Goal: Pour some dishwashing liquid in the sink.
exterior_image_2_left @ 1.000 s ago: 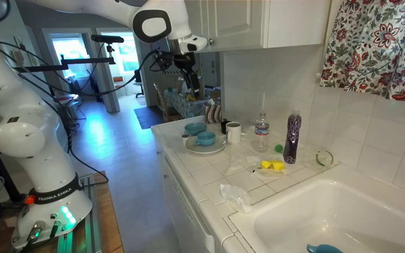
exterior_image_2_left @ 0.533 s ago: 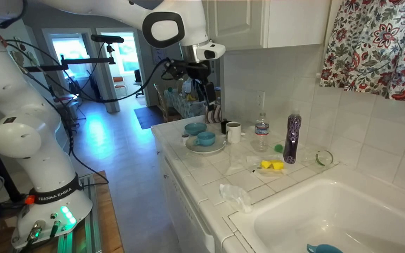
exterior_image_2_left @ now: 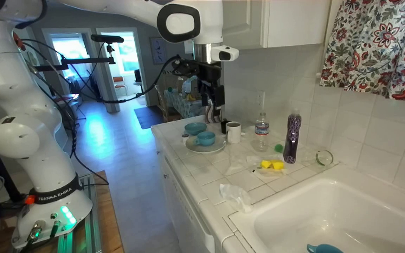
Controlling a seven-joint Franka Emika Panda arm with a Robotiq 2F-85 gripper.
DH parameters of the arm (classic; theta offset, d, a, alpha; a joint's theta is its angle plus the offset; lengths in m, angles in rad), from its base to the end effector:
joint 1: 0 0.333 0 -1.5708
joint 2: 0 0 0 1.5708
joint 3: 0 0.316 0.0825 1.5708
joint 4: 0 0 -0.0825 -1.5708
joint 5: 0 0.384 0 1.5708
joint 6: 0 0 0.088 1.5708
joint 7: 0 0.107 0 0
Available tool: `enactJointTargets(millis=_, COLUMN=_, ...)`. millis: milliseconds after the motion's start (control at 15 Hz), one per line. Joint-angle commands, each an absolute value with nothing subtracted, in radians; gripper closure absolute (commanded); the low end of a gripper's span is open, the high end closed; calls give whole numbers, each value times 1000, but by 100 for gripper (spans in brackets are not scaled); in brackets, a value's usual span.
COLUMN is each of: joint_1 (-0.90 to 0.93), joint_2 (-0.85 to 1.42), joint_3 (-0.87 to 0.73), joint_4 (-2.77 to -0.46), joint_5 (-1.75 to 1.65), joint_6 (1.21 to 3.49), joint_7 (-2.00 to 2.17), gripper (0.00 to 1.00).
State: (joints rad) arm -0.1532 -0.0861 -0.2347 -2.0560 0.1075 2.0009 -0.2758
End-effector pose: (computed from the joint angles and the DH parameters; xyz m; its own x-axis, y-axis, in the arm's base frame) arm 0.4946 -0.1977 0.4767 0.9859 -0.1572 0.0569 -0.1505 -0.9828 -0.1072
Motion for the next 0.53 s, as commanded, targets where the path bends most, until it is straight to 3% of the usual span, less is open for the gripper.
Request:
enactJointTargets(millis=0, joint_1=-163, joint_2=-85, joint_3=-225, joint_4=-2054, joint_5=109, joint_6=1998, joint_7=-277, gripper=0)
enactJointTargets(millis=467, joint_1=-215, joint_2=93, joint_3=-274, joint_4=-1882, joint_5=136, joint_6=1970, joint_7=-430, gripper=0)
